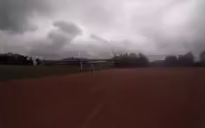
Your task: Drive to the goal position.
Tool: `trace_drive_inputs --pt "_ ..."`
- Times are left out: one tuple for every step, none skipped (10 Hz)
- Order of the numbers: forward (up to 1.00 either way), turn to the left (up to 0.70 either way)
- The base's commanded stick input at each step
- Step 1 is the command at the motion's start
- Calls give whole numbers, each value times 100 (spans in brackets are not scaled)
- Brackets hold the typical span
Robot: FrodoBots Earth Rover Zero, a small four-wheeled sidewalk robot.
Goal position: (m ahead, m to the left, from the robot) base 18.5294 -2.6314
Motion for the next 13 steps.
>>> trace_drive_inputs --pt "70 0" --pt "70 -5" --pt "70 -9" --pt "70 -14" --pt "70 -18" --pt "70 -23" --pt "70 -27" --pt "70 -32" --pt "70 -31" --pt "70 -15" --pt "70 0" --pt "70 0" --pt "70 0"
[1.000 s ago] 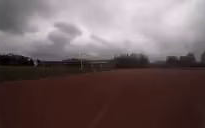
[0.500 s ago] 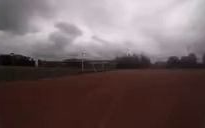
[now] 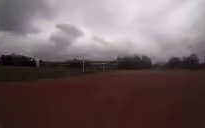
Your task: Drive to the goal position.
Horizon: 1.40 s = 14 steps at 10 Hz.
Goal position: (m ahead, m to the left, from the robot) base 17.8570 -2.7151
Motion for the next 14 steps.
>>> trace_drive_inputs --pt "70 0" --pt "70 0" --pt "70 0" --pt "70 0" --pt "70 0" --pt "70 0" --pt "70 -35" --pt "70 -35" --pt "70 -35" --pt "70 -35" --pt "70 -35" --pt "70 -35" --pt "70 -35" --pt "70 -35"
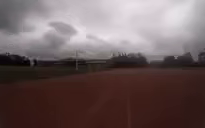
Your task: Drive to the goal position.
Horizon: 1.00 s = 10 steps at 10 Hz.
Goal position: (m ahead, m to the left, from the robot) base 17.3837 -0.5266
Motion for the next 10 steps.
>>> trace_drive_inputs --pt "70 -35" --pt "70 -35" --pt "70 -35" --pt "70 -35" --pt "70 -35" --pt "70 -35" --pt "70 -35" --pt "70 -35" --pt "70 -35" --pt "70 -24"
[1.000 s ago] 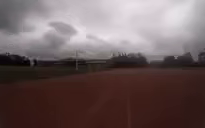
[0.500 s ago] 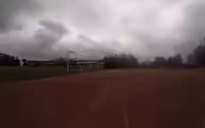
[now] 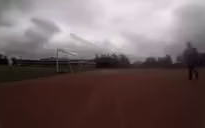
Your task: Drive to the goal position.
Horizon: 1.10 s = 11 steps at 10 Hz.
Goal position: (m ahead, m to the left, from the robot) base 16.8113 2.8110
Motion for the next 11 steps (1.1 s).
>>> trace_drive_inputs --pt "70 -8" --pt "70 0" --pt "70 0" --pt "70 0" --pt "70 0" --pt "70 0" --pt "70 0" --pt "70 0" --pt "70 0" --pt "70 0" --pt "70 0"
